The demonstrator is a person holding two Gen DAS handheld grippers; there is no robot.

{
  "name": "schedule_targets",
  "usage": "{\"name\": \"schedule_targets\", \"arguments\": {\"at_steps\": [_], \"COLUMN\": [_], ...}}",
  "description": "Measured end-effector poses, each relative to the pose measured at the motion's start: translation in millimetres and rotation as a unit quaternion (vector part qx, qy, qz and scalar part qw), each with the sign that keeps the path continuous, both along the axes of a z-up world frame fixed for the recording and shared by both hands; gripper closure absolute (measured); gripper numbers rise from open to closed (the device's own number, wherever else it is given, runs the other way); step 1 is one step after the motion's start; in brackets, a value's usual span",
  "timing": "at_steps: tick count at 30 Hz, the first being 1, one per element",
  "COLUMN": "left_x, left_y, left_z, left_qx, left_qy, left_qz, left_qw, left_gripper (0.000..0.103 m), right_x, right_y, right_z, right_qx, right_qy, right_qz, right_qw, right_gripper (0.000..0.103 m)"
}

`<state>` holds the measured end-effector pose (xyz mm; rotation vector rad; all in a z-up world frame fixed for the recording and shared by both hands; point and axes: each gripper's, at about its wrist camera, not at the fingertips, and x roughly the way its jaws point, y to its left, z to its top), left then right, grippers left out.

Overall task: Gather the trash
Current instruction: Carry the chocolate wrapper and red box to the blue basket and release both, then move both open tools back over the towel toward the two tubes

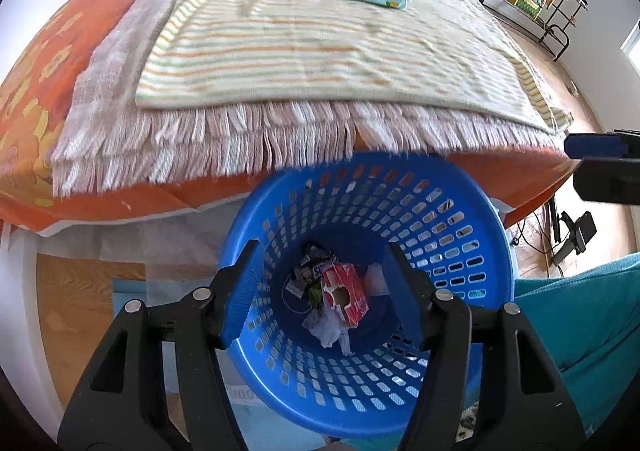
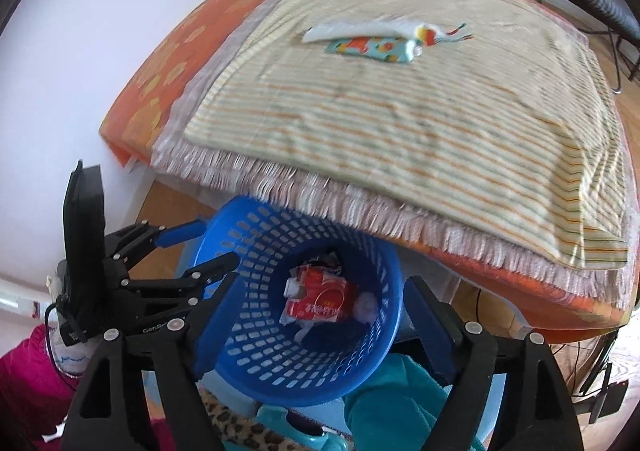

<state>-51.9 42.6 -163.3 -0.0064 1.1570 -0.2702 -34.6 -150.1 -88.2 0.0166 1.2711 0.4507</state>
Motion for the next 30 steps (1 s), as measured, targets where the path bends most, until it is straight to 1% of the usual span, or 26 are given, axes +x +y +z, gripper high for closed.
{"name": "schedule_targets", "arguments": {"at_steps": [5, 8, 12, 15, 18, 21, 24, 28, 30], "left_x": [19.5, 34.5, 61.5, 81.4, 102.4, 126.1, 153.5, 184.0, 199.3], "left_y": [-2.9, -6.0, -12.1, -15.7, -21.1, -26.0, -34.5, -47.3, -57.3], "left_z": [15.0, 26.1, 43.2, 55.8, 66.6, 73.8, 77.1, 77.3, 74.6], "left_qx": [0.006, 0.009, 0.015, 0.014, 0.021, 0.029, 0.044, 0.046, 0.059], "left_qy": [-0.022, -0.037, -0.064, -0.082, -0.101, -0.114, -0.113, -0.103, -0.1], "left_qz": [-0.011, -0.021, -0.037, -0.047, -0.061, -0.072, -0.089, -0.113, -0.126], "left_qw": [0.9997, 0.999, 0.9971, 0.9954, 0.9928, 0.9904, 0.9886, 0.9872, 0.9853], "left_gripper": [0.04, 0.04, 0.04, 0.04, 0.04, 0.04, 0.04, 0.04, 0.04], "right_x": [7.5, 14.3, 26.8, 34.6, 43.8, 52.6, 64.8, 79.4, 83.8], "right_y": [-8.7, -12.7, -16.7, -17.6, -17.5, -17.2, -18.6, -25.6, -33.4], "right_z": [13.1, 19.7, 28.2, 33.3, 37.6, 38.8, 36.3, 27.4, 22.9], "right_qx": [-0.004, -0.013, -0.024, -0.03, -0.033, -0.037, -0.047, -0.054, -0.033], "right_qy": [-0.037, -0.056, -0.08, -0.095, -0.109, -0.114, -0.114, -0.093, -0.079], "right_qz": [-0.016, -0.02, -0.032, -0.038, -0.045, -0.053, -0.067, -0.085, -0.092], "right_qw": [0.999, 0.998, 0.996, 0.994, 0.992, 0.991, 0.99, 0.991, 0.992], "right_gripper": [0.013, 0.012, 0.011, 0.007, 0.007, 0.007, 0.007, 0.007, 0.007]}}
